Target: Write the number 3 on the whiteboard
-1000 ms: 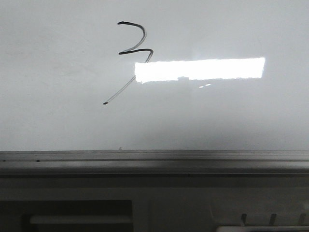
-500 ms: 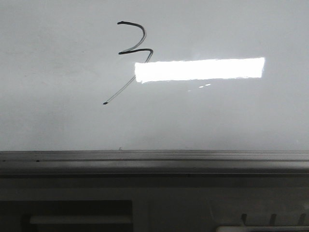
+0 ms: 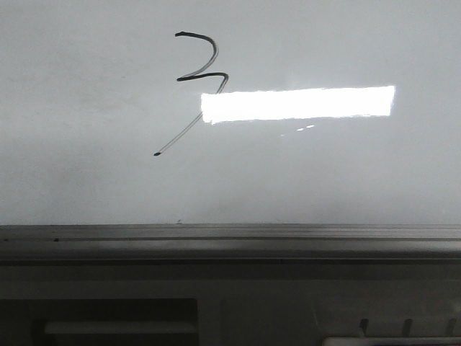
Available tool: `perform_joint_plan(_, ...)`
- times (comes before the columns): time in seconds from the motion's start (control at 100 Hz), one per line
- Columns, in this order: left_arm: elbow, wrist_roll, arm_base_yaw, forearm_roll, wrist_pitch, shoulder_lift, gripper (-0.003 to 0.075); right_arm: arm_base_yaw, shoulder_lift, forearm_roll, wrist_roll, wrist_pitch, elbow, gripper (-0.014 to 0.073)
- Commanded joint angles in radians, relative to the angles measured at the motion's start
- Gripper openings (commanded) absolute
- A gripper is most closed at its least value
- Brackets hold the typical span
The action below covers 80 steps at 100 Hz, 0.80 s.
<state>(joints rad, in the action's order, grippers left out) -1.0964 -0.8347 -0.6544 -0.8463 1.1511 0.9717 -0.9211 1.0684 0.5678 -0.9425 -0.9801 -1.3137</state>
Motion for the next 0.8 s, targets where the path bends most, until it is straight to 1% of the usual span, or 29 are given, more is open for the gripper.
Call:
perform_joint_plan(0.0,-0.036,0.000,-0.008,-0.056,-0.070,0.003,0.0277,0.002,-0.013,0.053,-0.009,0.040,-0.027,-0.0061)
perform_joint_plan(0.05,-0.036,0.000,-0.008,-0.056,-0.070,0.006,0.0259,0.002,-0.013,0.054,-0.009,0.040,-0.027,-0.0061)
perform_joint_plan(0.12,-0.036,0.000,-0.008,-0.060,-0.068,0.008,0.0209,0.002,-0.013,0.057,-0.009,0.040,-0.027,-0.0061)
perform_joint_plan(0.24,-0.036,0.000,-0.008,-0.062,-0.065,0.012,0.0080,0.002,-0.013,0.080,-0.009,0.046,-0.027,-0.0061)
perform_joint_plan(0.32,-0.036,0.000,-0.008,-0.065,-0.065,0.012,-0.0023,0.002,-0.013,0.089,-0.009,0.055,-0.027,-0.0060)
perform_joint_plan(0.4,-0.036,0.000,-0.008,-0.065,-0.065,0.012,-0.0020,0.002,-0.013,0.091,-0.009,0.068,-0.027,-0.0038)
perform_joint_plan(0.45,-0.036,0.000,-0.008,-0.065,-0.070,0.012,-0.0020,0.002,-0.013,0.091,-0.009,0.078,-0.027,0.0023)
perform_joint_plan(0.47,-0.036,0.000,-0.008,-0.065,-0.073,0.012,-0.0021,0.002,-0.013,0.091,-0.009,0.080,-0.027,0.0061)
perform_joint_plan(0.5,-0.036,0.000,-0.008,-0.065,-0.077,0.012,-0.0021,0.002,-0.013,0.091,-0.009,0.086,-0.027,0.0136)
perform_joint_plan(0.52,-0.036,0.000,-0.008,-0.065,-0.082,0.012,-0.0021,0.002,-0.013,0.091,-0.009,0.093,-0.027,0.0169)
perform_joint_plan(0.57,-0.036,0.024,-0.008,-0.065,-0.100,0.012,-0.0021,0.004,-0.013,0.091,-0.009,0.109,-0.027,0.0300)
perform_joint_plan(0.65,-0.036,0.084,-0.008,-0.063,-0.156,0.012,-0.0021,0.017,-0.020,0.087,-0.009,0.149,-0.027,0.0454)
perform_joint_plan(0.66,-0.036,0.086,-0.008,-0.063,-0.160,0.012,-0.0021,0.019,-0.023,0.087,-0.009,0.153,-0.027,0.0454)
perform_joint_plan(0.71,-0.034,0.101,-0.008,-0.063,-0.188,0.012,-0.0021,0.036,-0.032,0.085,-0.009,0.176,-0.027,0.0510)
perform_joint_plan(0.79,-0.025,0.139,-0.008,-0.037,-0.231,0.012,-0.0021,0.074,-0.053,0.085,-0.005,0.205,-0.027,0.0519)
